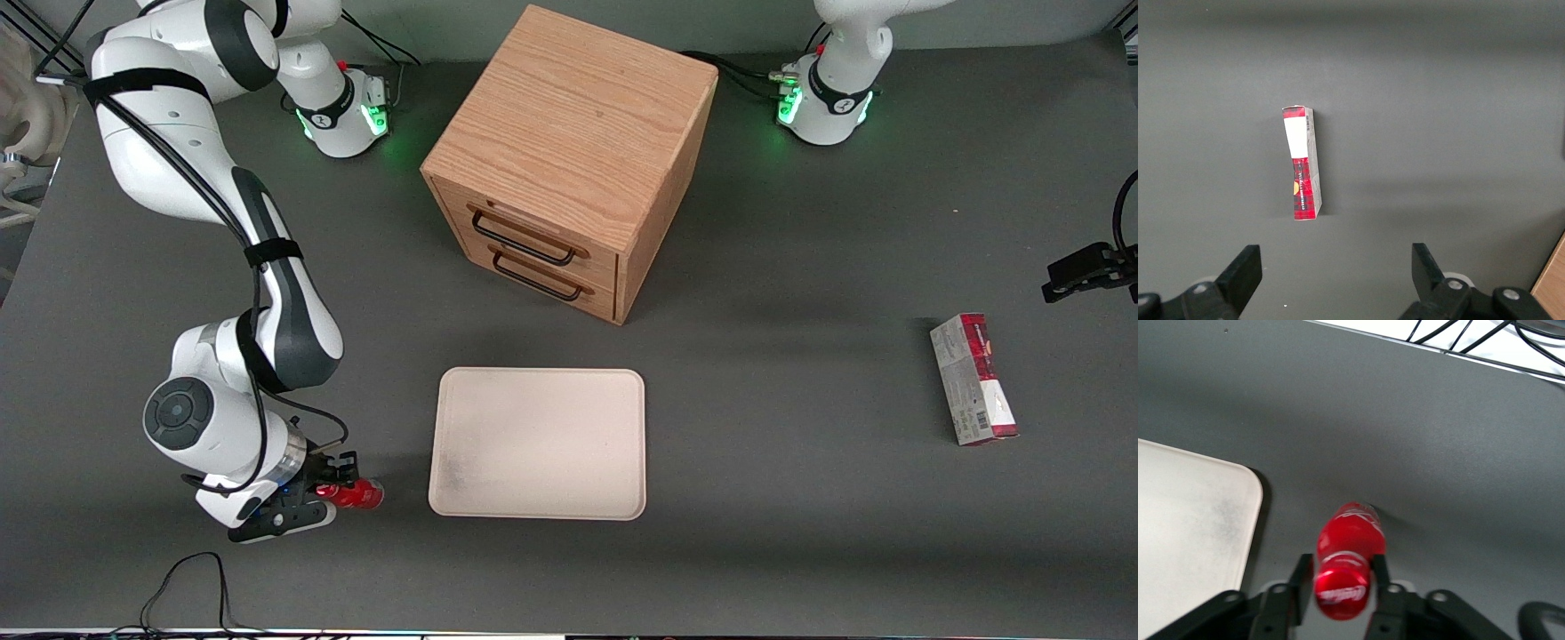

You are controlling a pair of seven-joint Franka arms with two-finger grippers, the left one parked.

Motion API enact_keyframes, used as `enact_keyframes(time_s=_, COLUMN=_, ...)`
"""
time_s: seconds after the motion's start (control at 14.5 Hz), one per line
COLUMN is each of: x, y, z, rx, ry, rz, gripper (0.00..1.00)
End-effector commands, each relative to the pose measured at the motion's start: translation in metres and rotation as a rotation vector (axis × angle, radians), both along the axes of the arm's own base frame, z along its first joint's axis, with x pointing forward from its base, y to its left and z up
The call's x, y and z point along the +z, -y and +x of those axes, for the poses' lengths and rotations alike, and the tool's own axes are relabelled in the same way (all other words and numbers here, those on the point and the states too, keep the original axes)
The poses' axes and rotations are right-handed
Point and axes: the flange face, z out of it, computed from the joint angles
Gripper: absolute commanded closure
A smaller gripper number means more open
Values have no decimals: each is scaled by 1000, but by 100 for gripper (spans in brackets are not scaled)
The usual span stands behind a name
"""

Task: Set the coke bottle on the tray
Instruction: 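Lower the right gripper over the bottle cap and close on it, then lift the bottle and carry it with the right gripper over the tray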

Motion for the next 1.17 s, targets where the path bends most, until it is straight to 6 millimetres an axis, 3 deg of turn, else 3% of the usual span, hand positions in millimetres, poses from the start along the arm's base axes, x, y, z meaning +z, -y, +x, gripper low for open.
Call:
enact_keyframes(time_s=0.0, x=2, y=1, z=1, rx=-12, ry=3, rz=16, gripper=100)
enact_keyframes(time_s=0.21, x=39, y=-2, z=2, rx=-111, ry=30, rz=36, gripper=100)
enact_keyframes(time_s=0.34, x=88, y=-9, z=-4, rx=-186, ry=48, rz=45, gripper=100)
enact_keyframes(time_s=0.55, x=183, y=-23, z=-36, rx=-256, ry=58, rz=42, gripper=100)
enact_keyframes(time_s=0.69, x=224, y=-42, z=-49, rx=-317, ry=70, rz=76, gripper=100)
enact_keyframes(time_s=0.9, x=234, y=-91, z=-61, rx=-348, ry=81, rz=143, gripper=100)
enact_keyframes(time_s=1.1, x=212, y=-125, z=-66, rx=-309, ry=82, rz=115, gripper=100)
